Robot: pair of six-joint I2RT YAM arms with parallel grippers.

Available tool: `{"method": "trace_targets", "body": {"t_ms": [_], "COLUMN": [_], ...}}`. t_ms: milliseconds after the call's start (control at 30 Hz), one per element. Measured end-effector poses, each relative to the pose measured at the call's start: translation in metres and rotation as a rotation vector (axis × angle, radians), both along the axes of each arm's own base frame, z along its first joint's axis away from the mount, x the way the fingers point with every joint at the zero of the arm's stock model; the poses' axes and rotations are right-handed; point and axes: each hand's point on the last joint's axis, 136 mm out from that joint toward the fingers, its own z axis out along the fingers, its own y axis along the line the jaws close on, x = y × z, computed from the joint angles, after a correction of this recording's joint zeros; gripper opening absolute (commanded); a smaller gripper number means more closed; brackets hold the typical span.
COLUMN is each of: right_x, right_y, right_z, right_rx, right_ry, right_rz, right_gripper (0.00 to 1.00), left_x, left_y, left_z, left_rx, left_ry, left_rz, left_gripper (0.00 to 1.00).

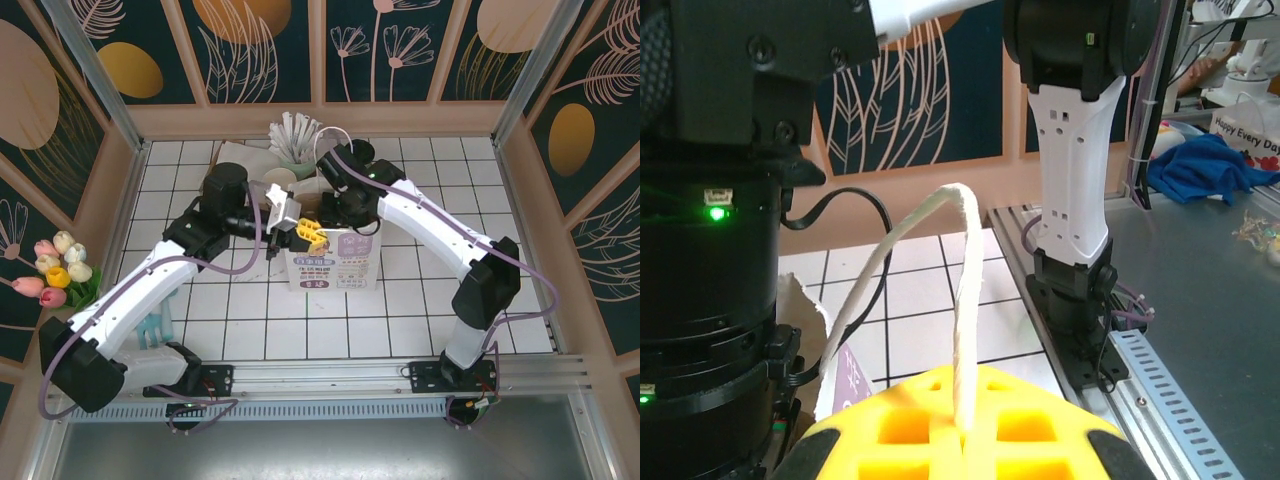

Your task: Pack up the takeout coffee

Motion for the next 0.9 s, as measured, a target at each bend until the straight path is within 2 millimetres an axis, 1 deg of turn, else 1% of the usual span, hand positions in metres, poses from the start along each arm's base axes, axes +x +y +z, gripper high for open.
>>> {"method": "trace_targets", "body": {"t_ms": [67, 100, 133, 167, 233, 267, 300, 333, 400, 433, 467, 500, 667, 700, 767, 833, 900], "right_x": [-0.003, -0.004, -0.006, -0.008, -0.012, -0.015, -0.018, -0.019, -0.021, -0.021, -0.021, -0.022, -0.024, -0.024, -0.024, -0.024, -0.024], "right_y": [0.000, 0.001, 0.002, 0.003, 0.005, 0.005, 0.005, 0.006, 0.008, 0.008, 0.008, 0.008, 0.005, 0.005, 0.005, 0.005, 0.006], "right_z": [-0.001, -0.001, -0.002, -0.004, -0.009, -0.012, -0.015, -0.017, -0.019, -0.019, -0.019, -0.019, -0.019, -0.020, -0.020, -0.021, -0.022], "right_rx": [-0.005, -0.006, -0.009, -0.012, -0.021, -0.027, -0.033, -0.036, -0.038, -0.037, -0.038, -0.036, -0.033, -0.031, -0.028, -0.026, -0.022], "right_ry": [0.005, 0.006, 0.009, 0.011, 0.020, 0.026, 0.031, 0.032, 0.027, 0.021, 0.014, 0.005, -0.024, -0.030, -0.042, -0.051, -0.058], "right_rz": [0.005, 0.009, 0.014, 0.019, 0.029, 0.035, 0.040, 0.044, 0.056, 0.059, 0.062, 0.066, 0.092, 0.099, 0.111, 0.123, 0.134], "right_gripper": [0.39, 0.39, 0.39, 0.38, 0.38, 0.38, 0.38, 0.38, 0.38, 0.38, 0.38, 0.38, 0.38, 0.38, 0.37, 0.37, 0.37], "left_x": [-0.001, -0.002, -0.003, -0.003, -0.001, 0.001, 0.003, 0.005, 0.013, 0.018, 0.024, 0.029, 0.076, 0.083, 0.095, 0.110, 0.135], "left_y": [-0.001, -0.002, -0.002, -0.003, -0.003, -0.003, -0.002, -0.002, 0.001, 0.004, 0.007, 0.011, 0.051, 0.056, 0.060, 0.060, 0.060], "left_z": [-0.001, 0.000, 0.002, 0.003, 0.006, 0.006, 0.008, 0.009, 0.014, 0.016, 0.019, 0.021, 0.034, 0.036, 0.041, 0.048, 0.055], "left_rx": [0.001, 0.000, -0.003, -0.008, -0.008, -0.007, -0.006, -0.006, -0.003, -0.003, -0.003, -0.006, -0.057, -0.066, -0.077, -0.089, -0.099], "left_ry": [0.007, 0.009, 0.010, 0.009, 0.017, 0.018, 0.013, 0.005, -0.017, -0.030, -0.035, -0.040, -0.011, -0.010, 0.005, 0.031, 0.075], "left_rz": [-0.007, -0.011, -0.013, -0.009, 0.008, 0.022, 0.044, 0.064, 0.135, 0.174, 0.212, 0.241, 0.398, 0.429, 0.488, 0.542, 0.624], "left_gripper": [0.05, 0.08, 0.14, 0.27, 0.34, 0.44, 0.59, 0.68, 0.81, 0.84, 0.95, 0.99, 0.98, 0.99, 0.99, 0.98, 0.95]}}
